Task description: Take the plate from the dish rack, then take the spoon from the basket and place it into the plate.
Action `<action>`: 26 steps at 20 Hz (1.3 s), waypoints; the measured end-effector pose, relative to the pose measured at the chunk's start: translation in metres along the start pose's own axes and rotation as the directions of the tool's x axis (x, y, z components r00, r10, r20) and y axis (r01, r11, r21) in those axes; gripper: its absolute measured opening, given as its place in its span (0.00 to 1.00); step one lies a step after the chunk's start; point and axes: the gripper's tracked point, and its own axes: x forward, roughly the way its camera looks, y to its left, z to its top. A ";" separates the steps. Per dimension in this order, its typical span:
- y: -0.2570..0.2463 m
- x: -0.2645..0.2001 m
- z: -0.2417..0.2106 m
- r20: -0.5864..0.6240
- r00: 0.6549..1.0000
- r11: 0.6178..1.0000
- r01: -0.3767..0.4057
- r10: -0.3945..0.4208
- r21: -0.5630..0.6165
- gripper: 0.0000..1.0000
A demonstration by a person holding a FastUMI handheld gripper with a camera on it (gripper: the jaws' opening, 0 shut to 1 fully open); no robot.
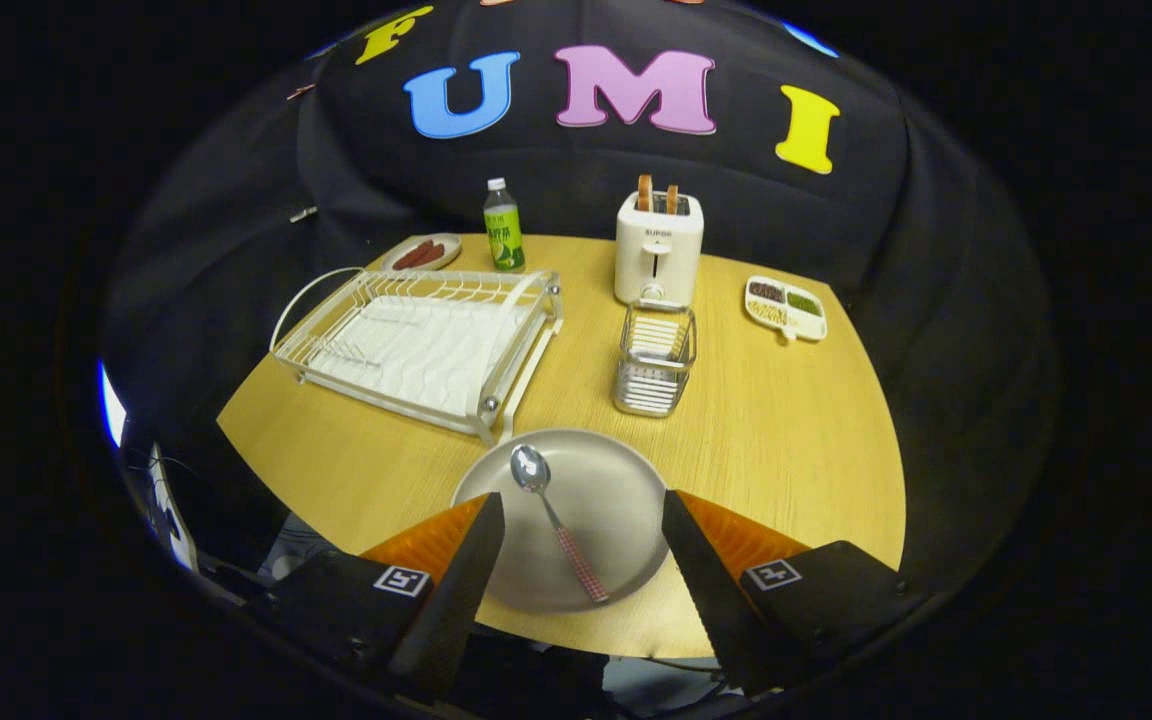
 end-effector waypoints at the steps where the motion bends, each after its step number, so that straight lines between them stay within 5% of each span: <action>1: 0.000 -0.006 0.018 0.040 0.999 1.000 0.008 -0.008 0.000 0.98; 11: -0.010 -0.100 0.167 0.390 0.917 0.996 0.077 -0.084 0.034 0.96; 19: -0.040 -0.200 0.259 0.669 0.725 0.982 0.186 -0.165 0.041 0.95; 26: -0.054 -0.211 0.267 0.675 0.721 0.982 0.186 -0.160 0.034 0.97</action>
